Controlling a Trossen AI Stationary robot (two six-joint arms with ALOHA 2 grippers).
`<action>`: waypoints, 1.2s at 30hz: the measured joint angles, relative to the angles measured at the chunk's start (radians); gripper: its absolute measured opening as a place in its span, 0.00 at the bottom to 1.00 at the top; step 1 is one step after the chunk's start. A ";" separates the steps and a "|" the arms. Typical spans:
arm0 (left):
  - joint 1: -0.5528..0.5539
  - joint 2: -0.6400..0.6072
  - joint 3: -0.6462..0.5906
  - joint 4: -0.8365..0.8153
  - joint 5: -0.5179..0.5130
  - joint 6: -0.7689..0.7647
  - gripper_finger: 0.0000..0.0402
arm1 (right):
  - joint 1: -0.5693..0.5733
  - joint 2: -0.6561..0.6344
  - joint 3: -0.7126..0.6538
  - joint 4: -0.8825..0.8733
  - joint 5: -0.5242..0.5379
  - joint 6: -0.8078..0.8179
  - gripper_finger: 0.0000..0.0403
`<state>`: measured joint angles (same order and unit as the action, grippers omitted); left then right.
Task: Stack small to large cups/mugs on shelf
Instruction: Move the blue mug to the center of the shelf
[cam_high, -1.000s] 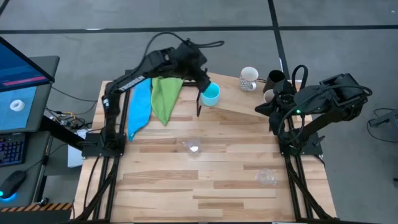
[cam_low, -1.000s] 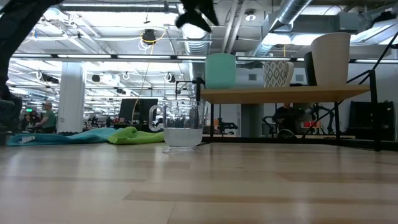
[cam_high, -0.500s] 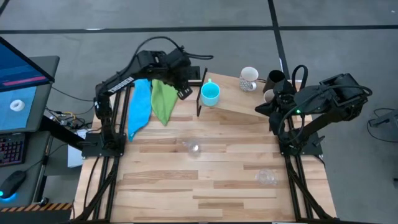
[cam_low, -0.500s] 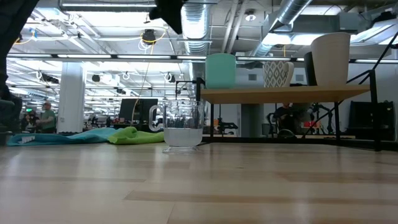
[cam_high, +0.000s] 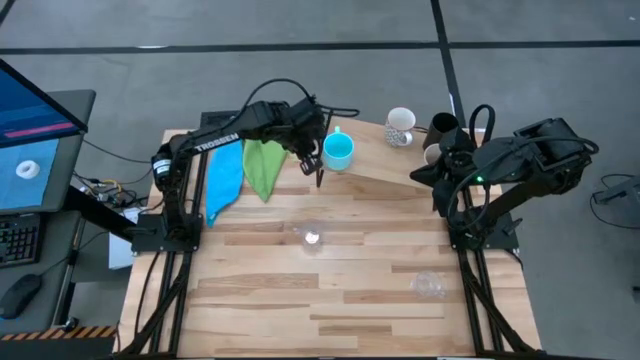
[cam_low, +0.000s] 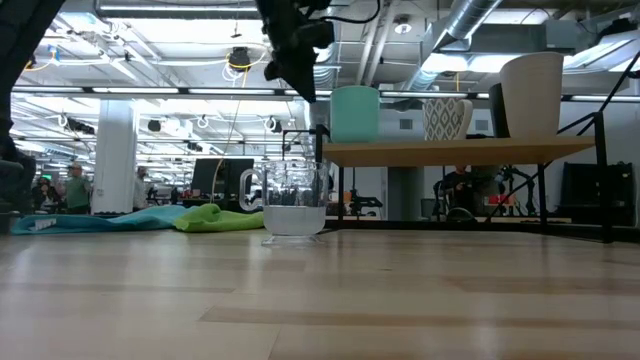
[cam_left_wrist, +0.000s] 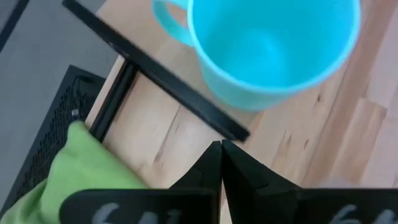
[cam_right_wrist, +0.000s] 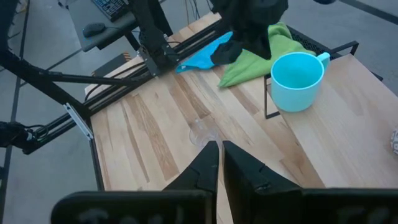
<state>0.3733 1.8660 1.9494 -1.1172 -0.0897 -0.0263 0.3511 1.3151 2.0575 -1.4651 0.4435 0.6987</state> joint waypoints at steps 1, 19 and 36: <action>-0.001 0.000 -0.012 0.023 0.001 0.000 0.00 | 0.000 0.000 0.000 0.000 0.000 0.000 0.11; -0.011 0.060 -0.037 0.322 0.162 -0.055 0.00 | 0.000 0.000 0.000 0.000 0.000 0.000 0.11; -0.110 -0.165 -0.032 0.132 0.092 -0.182 0.00 | -0.296 0.167 0.000 0.026 0.053 -0.183 0.11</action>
<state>0.2636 1.7010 1.9171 -0.9850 0.0020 -0.2086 0.0556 1.4823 2.0575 -1.4392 0.4960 0.5159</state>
